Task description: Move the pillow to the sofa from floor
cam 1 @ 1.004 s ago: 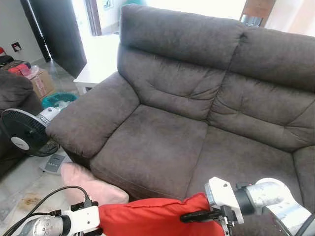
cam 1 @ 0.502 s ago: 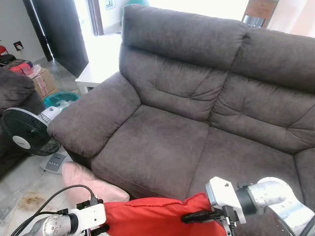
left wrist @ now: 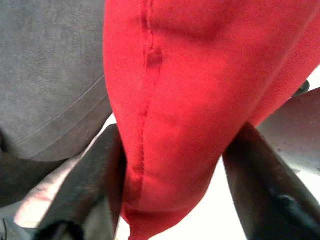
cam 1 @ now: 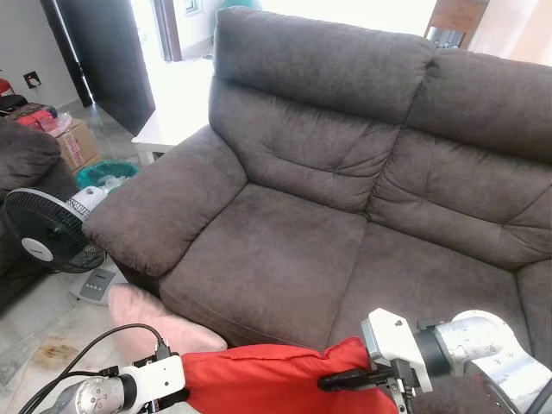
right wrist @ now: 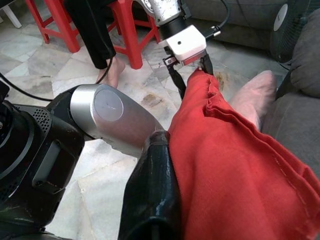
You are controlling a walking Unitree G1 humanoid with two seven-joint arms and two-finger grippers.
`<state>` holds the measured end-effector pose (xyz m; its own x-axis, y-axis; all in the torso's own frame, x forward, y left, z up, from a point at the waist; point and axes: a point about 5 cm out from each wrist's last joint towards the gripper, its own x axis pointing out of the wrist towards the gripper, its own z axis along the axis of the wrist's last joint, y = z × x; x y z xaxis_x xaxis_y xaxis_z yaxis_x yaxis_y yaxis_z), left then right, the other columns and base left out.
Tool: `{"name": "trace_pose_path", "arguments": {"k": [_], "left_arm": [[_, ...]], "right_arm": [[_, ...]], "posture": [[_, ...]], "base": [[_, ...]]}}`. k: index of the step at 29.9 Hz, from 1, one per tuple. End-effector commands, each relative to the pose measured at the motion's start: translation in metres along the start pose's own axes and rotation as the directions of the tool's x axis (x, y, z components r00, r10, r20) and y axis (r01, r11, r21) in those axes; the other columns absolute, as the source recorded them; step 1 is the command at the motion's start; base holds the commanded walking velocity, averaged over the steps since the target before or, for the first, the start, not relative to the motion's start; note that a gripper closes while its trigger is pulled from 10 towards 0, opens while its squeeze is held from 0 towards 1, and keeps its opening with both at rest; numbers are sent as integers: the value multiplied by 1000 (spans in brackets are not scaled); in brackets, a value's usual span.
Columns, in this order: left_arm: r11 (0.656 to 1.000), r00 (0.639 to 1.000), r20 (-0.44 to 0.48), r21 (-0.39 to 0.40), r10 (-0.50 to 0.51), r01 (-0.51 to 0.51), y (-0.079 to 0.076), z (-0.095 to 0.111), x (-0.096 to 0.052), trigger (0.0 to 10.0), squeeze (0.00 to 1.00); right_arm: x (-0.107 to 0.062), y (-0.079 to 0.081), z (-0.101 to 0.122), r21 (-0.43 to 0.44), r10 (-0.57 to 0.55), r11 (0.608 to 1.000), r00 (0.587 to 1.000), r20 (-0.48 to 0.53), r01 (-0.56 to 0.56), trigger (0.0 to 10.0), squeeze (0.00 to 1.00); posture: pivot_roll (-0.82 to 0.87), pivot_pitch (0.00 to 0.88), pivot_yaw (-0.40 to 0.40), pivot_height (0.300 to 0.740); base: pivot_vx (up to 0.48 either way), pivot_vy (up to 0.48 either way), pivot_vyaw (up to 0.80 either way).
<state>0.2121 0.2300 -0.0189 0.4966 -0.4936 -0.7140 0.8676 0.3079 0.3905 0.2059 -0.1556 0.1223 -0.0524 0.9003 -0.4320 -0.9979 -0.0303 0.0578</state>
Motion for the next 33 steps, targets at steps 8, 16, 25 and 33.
{"name": "trace_pose_path", "arguments": {"k": [8,16,25,33], "left_arm": [[1000,1000,-8,11,-1,1,-1,0,2,0,0],[999,999,-50,34,20,-18,2,-3,3,0,0],[998,996,-78,39,48,-45,5,-5,3,0,0],[995,993,-74,41,93,-90,11,-5,2,0,0]], "right_arm": [[-5,1,25,-103,-2,995,997,76,10,10000,0],[-3,4,23,-88,-4,996,997,81,11,10000,0],[-2,5,21,-78,-10,997,996,83,16,10000,0],[-1,5,21,-75,-11,997,996,88,17,10000,0]], "posture": [[95,12,-78,740],[90,17,-75,740],[93,19,-74,740],[97,19,-74,740]], "base": [[0,0,0],[0,0,0],[0,0,0],[0,0,0]]}}
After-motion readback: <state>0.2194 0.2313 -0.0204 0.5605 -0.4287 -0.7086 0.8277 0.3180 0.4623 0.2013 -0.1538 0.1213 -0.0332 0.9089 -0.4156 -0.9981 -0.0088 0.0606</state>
